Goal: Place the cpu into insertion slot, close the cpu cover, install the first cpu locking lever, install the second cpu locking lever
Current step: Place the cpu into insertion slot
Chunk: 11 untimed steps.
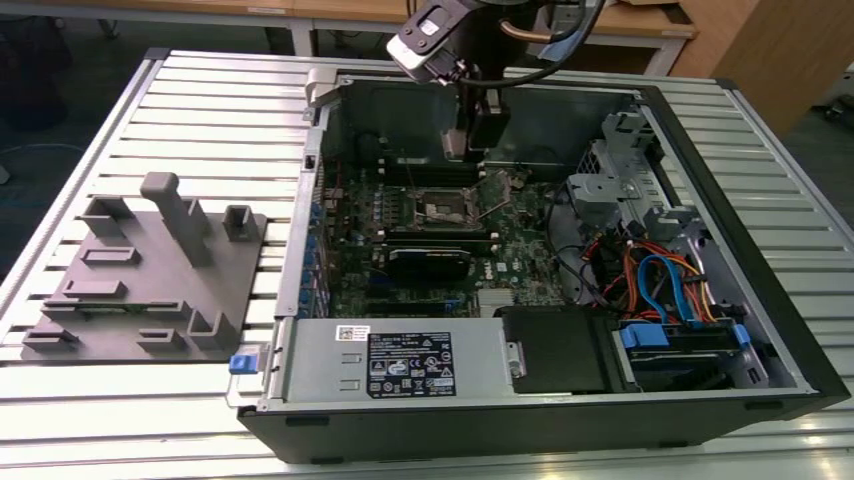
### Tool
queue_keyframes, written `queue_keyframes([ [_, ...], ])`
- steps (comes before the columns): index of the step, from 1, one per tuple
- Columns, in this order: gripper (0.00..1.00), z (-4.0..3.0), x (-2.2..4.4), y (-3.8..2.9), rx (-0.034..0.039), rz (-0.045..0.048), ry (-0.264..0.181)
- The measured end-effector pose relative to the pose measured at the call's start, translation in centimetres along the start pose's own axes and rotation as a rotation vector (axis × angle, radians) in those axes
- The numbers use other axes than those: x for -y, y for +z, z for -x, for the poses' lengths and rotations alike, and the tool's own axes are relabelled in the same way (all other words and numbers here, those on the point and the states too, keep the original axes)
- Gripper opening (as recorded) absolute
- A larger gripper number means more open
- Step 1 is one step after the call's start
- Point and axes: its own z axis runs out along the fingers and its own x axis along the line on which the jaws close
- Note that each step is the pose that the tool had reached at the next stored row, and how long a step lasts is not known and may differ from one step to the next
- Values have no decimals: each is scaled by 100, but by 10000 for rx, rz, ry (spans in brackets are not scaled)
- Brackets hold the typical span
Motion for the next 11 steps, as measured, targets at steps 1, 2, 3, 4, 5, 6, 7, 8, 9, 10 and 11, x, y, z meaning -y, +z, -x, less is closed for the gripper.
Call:
queue_keyframes([
  [1, 54, 0, 0, 4, 0, 0, -1],
  [2, 54, 0, 0, 8, -1, 0, 0],
  [3, 54, 0, 0, 12, 0, 0, 0],
  [4, 54, 1, 0, 16, 0, 0, 0],
  [5, 54, 1, 0, 20, -1, 0, 0],
  [6, 54, 1, 1, 25, -1, 0, -1],
  [7, 54, 1, 1, 32, -1, 1, 0],
  [8, 54, 1, 1, 38, -1, 0, -1],
  [9, 54, 2, 1, 43, -1, 0, 0],
  [10, 54, 2, 1, 48, 0, -1, 0],
  [11, 54, 2, 1, 52, 0, 0, 0],
])
